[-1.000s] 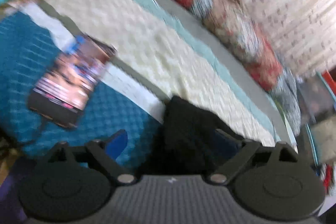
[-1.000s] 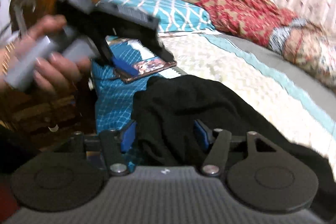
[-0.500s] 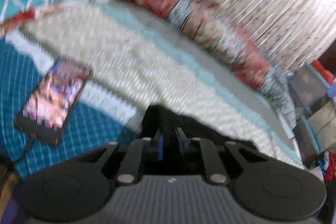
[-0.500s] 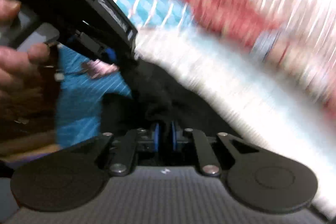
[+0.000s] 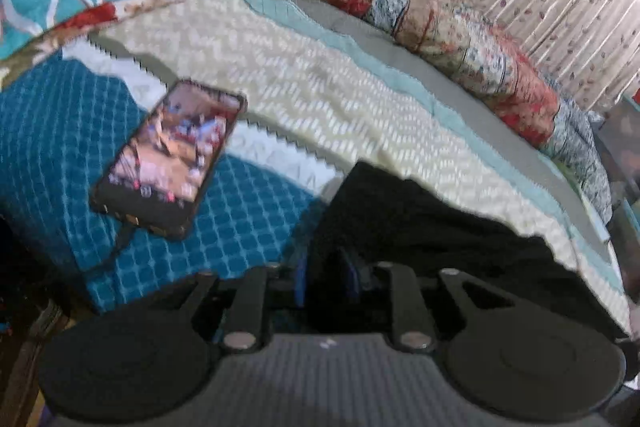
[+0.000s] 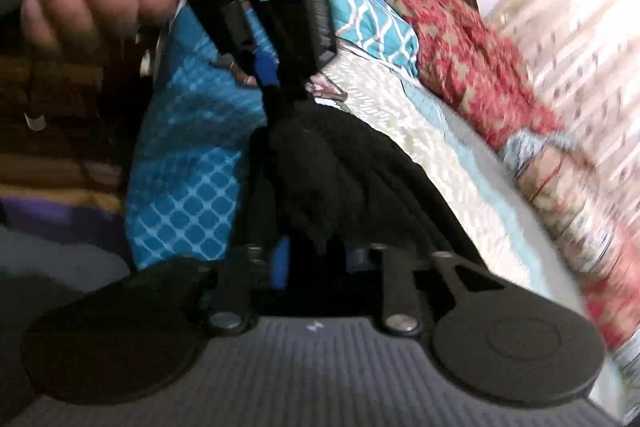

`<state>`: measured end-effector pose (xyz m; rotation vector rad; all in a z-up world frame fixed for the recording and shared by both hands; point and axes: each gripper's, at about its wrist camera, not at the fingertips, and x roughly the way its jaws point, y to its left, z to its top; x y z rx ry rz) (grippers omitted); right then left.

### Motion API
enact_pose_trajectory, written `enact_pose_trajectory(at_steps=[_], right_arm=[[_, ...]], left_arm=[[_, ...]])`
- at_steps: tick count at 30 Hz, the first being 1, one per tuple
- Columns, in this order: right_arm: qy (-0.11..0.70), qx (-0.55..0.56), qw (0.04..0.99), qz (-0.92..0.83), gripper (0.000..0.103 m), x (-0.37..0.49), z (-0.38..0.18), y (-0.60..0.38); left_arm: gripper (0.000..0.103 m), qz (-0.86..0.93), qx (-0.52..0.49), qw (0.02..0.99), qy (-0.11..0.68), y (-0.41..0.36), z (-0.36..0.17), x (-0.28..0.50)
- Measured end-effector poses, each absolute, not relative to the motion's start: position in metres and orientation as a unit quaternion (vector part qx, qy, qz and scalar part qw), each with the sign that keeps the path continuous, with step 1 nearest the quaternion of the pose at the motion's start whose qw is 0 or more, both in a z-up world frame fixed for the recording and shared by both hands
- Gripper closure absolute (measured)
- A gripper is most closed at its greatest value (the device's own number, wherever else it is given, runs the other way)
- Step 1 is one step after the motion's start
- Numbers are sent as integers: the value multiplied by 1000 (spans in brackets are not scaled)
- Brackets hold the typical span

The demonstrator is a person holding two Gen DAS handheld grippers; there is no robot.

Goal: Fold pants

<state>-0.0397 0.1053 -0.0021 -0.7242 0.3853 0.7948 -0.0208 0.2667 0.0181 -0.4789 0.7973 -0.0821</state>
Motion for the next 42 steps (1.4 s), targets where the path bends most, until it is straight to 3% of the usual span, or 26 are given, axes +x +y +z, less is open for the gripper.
enact_pose_trajectory(at_steps=[5, 12, 17, 18, 21, 30, 34, 42], right_arm=[[233, -201, 867, 392, 54, -37, 38, 54], [310, -4, 893, 328, 55, -3, 45, 1], [356, -57, 863, 354, 54, 2, 21, 17], [368, -75, 857, 352, 72, 1, 11, 22], [403, -39, 850, 338, 78, -3, -2, 24], [413, 21, 851, 325, 73, -10, -4, 14], [388, 69, 862, 318, 64, -13, 12, -5], [334, 144, 910, 199, 63, -30, 26, -95]], left_arm=[[77, -45, -249, 909, 330, 273, 48, -10], [77, -109, -204, 905, 356, 216, 42, 41], [79, -91, -184, 890, 408, 194, 2, 70], [87, -83, -179, 890, 410, 193, -3, 71], [93, -67, -195, 887, 414, 199, -7, 72], [93, -31, -173, 890, 422, 187, 5, 68], [77, -17, -159, 896, 415, 174, 24, 53], [65, -51, -52, 917, 392, 100, 52, 20]])
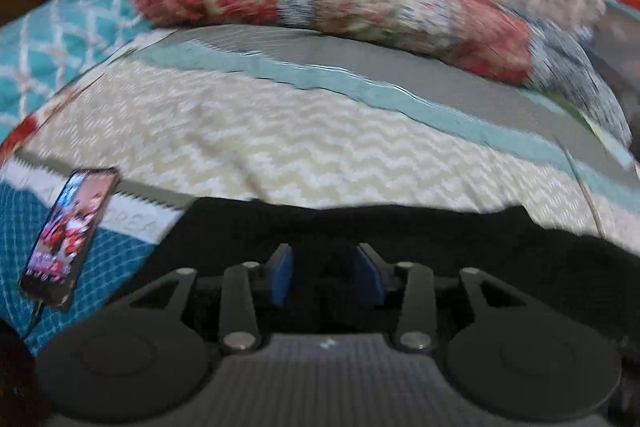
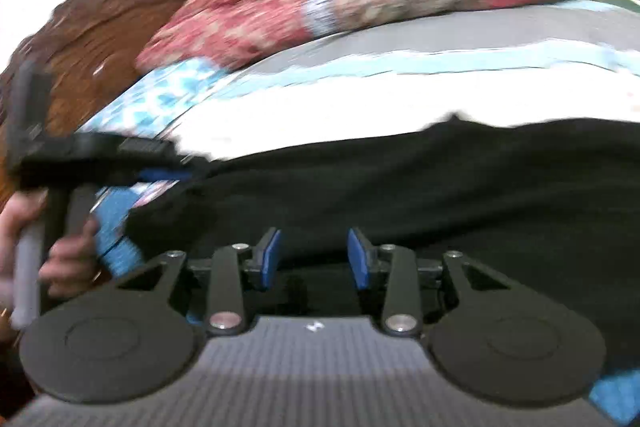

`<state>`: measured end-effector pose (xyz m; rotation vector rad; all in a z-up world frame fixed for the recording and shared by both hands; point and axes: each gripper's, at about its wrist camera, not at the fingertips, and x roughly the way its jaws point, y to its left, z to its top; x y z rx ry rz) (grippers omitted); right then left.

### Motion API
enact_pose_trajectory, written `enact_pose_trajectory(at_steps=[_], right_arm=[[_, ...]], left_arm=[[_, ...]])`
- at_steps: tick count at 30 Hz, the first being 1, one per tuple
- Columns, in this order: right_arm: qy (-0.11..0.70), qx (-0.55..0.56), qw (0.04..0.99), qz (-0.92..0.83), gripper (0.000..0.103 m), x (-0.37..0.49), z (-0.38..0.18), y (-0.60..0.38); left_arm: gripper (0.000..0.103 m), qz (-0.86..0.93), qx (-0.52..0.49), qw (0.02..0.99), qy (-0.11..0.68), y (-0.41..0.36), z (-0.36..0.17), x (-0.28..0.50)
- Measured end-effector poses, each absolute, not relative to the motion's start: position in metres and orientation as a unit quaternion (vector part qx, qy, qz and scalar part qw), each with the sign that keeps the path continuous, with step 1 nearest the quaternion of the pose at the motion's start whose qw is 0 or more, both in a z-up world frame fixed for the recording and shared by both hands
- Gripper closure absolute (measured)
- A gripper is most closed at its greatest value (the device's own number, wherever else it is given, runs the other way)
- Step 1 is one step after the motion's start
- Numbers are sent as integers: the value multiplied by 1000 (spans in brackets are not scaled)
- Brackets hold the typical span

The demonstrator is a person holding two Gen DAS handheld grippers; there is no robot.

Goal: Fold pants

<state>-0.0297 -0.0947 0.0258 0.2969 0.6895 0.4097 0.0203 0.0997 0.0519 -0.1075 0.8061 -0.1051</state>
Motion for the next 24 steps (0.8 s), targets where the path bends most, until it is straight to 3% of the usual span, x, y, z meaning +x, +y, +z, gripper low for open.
enact_pose_trajectory(at_steps=[5, 6, 9, 10, 15, 22, 24], right_arm=[[396, 182, 895, 92, 66, -31, 0, -159], [417, 192, 885, 72, 77, -33, -14, -173], [408, 287, 863, 77, 97, -51, -38, -211], [407, 314, 855, 72, 99, -54, -42, -219], [388, 331, 858, 68, 100, -61, -46, -217], [378, 333, 862, 59, 100, -65, -41, -220], [380, 328, 863, 55, 95, -65, -38, -219]], left_arm=[[65, -69, 10, 908, 414, 53, 33, 18], [65, -59, 21, 906, 418, 49, 26, 21], [65, 2, 45, 893, 449, 51, 3, 34], [65, 9, 31, 887, 460, 56, -1, 38], [63, 23, 36, 887, 460, 55, 7, 34], [52, 8, 42, 891, 452, 40, 25, 17], [50, -3, 43, 892, 451, 35, 28, 12]])
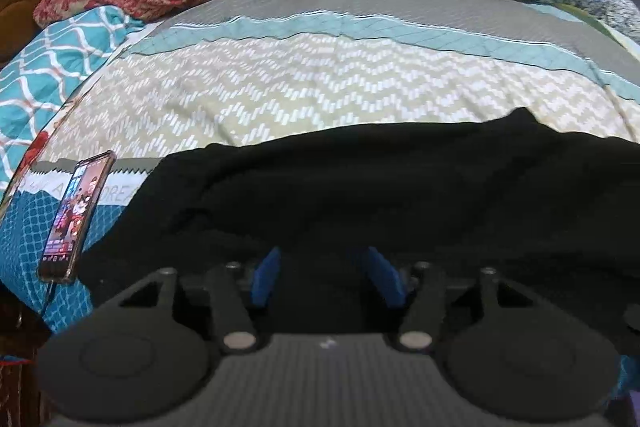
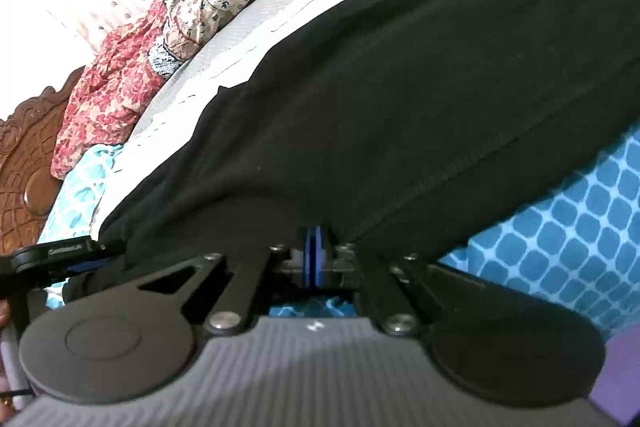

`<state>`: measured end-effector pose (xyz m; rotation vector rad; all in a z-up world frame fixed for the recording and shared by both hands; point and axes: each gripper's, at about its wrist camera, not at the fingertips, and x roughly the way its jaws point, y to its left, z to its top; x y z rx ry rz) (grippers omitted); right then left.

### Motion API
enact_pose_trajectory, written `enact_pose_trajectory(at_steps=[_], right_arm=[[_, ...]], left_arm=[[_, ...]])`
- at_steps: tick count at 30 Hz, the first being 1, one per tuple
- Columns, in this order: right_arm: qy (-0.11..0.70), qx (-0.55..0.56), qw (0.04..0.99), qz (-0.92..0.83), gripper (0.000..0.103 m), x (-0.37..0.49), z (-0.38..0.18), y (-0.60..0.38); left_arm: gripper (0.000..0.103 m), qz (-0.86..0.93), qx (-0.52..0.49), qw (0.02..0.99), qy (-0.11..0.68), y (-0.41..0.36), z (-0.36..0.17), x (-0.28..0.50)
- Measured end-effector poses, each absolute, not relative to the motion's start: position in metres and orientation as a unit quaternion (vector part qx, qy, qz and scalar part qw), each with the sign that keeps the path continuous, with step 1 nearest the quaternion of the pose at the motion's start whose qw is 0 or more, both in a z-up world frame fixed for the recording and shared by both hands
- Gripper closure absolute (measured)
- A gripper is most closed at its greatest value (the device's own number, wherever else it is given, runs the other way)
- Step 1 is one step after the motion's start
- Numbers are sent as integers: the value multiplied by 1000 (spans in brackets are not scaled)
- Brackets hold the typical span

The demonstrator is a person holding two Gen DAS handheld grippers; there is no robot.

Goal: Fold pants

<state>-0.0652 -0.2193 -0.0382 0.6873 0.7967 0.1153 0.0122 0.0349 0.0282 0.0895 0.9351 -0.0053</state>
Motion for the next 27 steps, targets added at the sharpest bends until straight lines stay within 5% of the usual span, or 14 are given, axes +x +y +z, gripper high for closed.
enact_pose_trajectory(at_steps=[2, 6, 15, 27], right_arm=[[381, 319, 866, 51, 91, -63, -32, -215], [355, 292, 887, 49, 53, -66, -9, -202], [310, 244, 917, 56, 49, -76, 26, -180], [339, 253, 905, 55, 38, -80, 22, -167]], left_arm=[[46, -14, 47, 893, 448, 29, 33, 5], [32, -31, 52, 893, 445, 19, 39, -5], [2, -56, 53, 888, 454, 6, 38, -17], [0, -58, 58, 875, 477, 4, 31, -28]])
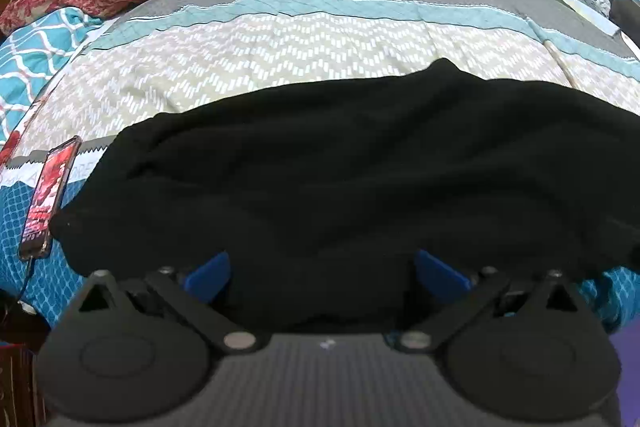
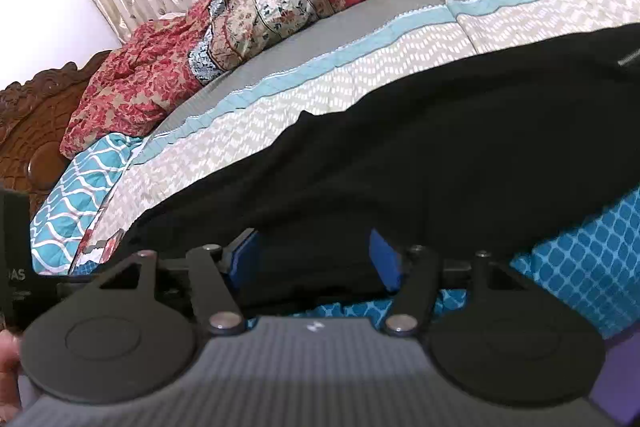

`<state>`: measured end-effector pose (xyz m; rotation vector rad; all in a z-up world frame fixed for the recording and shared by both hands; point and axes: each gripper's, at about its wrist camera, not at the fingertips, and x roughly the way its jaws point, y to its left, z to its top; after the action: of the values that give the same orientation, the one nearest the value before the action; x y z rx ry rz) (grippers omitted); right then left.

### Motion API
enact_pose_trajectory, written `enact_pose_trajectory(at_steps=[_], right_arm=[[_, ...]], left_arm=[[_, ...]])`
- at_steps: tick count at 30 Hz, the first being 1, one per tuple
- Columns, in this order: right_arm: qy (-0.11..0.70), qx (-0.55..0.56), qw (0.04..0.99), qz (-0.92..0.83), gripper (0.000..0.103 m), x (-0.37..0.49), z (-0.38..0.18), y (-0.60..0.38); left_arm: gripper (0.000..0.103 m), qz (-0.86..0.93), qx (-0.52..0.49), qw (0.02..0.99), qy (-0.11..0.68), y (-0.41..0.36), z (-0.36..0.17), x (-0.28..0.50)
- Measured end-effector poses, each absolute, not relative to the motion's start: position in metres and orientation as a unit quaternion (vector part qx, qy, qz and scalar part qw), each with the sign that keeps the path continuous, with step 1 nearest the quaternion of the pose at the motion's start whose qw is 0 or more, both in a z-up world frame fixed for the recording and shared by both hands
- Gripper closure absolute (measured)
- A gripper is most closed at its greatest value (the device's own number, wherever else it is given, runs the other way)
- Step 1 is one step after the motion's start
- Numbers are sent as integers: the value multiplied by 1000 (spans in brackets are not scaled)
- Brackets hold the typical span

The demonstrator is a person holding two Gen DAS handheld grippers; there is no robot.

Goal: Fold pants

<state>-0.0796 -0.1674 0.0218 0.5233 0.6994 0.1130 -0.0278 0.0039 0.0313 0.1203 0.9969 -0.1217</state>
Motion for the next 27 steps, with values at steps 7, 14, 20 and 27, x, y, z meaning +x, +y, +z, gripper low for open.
enact_pose_trajectory(at_steps=[7, 14, 20, 27], right_arm=[[348, 262, 898, 55, 37, -82, 18, -168], [360, 273, 890, 52, 36, -82, 13, -169], [371, 279, 884, 52, 35, -81, 8, -169], [382, 288, 877, 50, 34, -81, 3, -171]], left_arm=[[0, -66, 68, 870, 484, -2, 27, -33], [0, -69, 76, 861, 498, -5, 19, -35], [0, -68, 82, 856, 506, -5, 13, -35], [0, -67, 85, 854, 508, -6, 10, -35]])
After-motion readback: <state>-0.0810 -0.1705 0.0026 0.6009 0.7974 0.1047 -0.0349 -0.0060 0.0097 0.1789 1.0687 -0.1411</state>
